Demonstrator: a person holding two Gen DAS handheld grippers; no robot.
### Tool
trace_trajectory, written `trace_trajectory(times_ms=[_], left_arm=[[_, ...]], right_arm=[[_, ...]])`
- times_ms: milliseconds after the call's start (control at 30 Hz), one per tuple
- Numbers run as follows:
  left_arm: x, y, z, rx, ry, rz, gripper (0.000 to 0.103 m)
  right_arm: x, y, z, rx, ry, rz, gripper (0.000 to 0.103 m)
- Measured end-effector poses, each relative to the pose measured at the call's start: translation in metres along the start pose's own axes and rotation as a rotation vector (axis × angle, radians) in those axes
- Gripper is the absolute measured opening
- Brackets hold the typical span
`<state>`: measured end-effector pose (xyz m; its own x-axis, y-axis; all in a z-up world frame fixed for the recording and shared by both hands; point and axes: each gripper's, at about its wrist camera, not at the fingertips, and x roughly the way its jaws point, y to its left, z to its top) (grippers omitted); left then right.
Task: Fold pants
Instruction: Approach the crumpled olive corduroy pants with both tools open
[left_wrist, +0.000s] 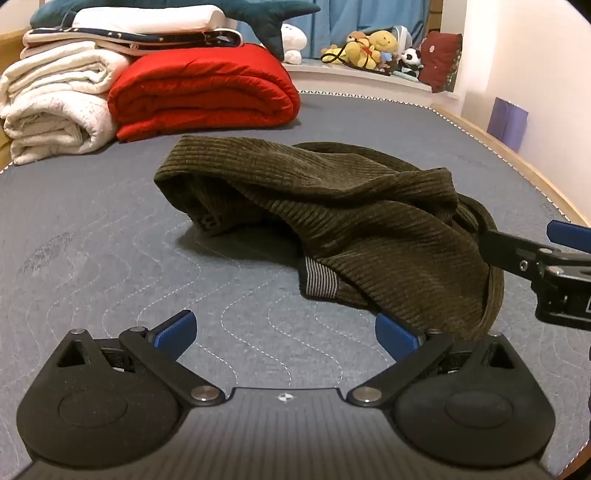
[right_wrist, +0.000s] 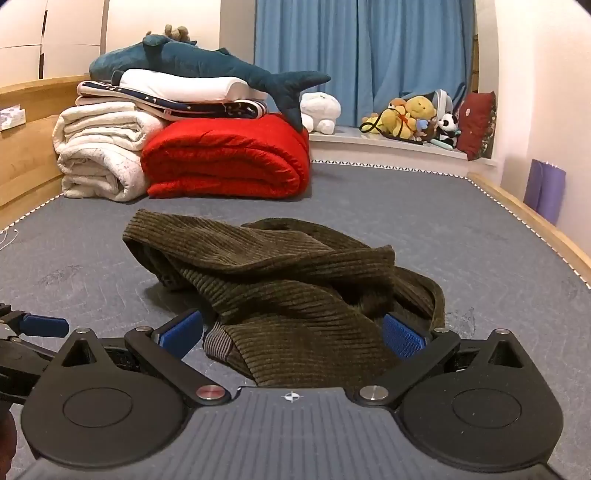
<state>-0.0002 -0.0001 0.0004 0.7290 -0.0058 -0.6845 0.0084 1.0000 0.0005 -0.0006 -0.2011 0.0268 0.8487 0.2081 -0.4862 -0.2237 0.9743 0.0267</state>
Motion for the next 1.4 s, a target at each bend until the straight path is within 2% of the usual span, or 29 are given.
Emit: trace_trajectory(times_ms=[133,333,1400], left_arm=[[-0.0001,0.0038,-0.0093,0.0,-0.01,-0.004,0.103],[-0.0013,0.0055,-0.007,-0.019,-0.006,-0.014,0.103],[-0.0047,0.0043,-0.0025,-0.043,0.001,-0.014,0.103]], right_arm=[[-0.0014,-0.0003,0.001,-0.006,0.002,-0.009,0.103],[0.0035,0.0067,-0.0089,-0.022,0.01,-0.004,0.102],[0.0043,0.0049,-0.0054,-0.013,0.023,-0.026,0.102]])
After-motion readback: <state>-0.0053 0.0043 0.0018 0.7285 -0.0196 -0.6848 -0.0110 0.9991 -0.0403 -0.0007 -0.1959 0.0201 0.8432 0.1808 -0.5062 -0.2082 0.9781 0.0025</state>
